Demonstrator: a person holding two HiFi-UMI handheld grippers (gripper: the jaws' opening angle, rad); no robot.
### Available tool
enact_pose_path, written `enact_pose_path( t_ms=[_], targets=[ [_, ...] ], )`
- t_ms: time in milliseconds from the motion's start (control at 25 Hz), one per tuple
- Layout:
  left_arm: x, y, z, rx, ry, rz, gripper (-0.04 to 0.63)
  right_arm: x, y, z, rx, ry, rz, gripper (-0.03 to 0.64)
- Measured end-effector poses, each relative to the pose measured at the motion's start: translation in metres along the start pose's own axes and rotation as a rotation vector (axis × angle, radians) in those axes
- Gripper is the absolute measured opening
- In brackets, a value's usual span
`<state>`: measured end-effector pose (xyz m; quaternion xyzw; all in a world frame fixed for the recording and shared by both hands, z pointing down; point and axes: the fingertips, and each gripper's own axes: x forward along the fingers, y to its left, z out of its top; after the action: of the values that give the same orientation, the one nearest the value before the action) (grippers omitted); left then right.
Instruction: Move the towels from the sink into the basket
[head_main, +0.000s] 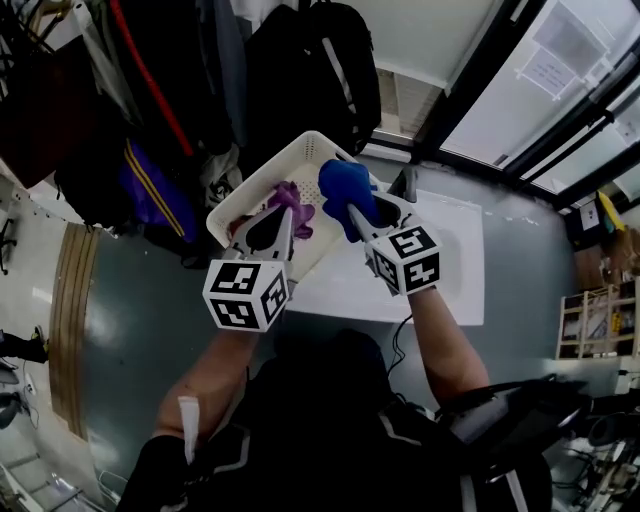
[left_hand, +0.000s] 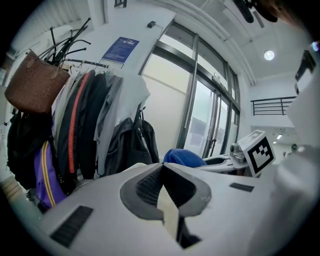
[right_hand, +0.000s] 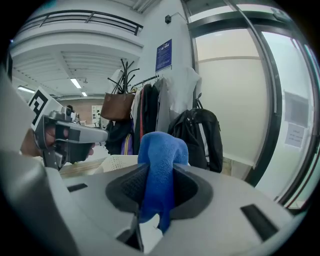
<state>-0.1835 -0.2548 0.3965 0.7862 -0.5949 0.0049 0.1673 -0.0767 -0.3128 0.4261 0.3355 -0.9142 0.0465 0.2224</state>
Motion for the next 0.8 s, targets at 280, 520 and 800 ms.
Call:
enact_pose_path(
  t_ms=[280,520,800],
  targets=[
    [0.0,0.028,0.002,-0.012,-0.001,0.049,0.005,0.049,-0.003,0.003,-0.033,0.082,0.025,0.112],
    [0.017,0.055,0.001,-0.023,0.017,0.121,0.005,0.106,-0.009,-0.015,-0.081,0.19,0.075,0.112],
    [0.045,0.076,-0.013,-0.04,0.075,0.17,0.005,0.157,-0.015,-0.046,-0.077,0.314,0.122,0.112]
  ],
)
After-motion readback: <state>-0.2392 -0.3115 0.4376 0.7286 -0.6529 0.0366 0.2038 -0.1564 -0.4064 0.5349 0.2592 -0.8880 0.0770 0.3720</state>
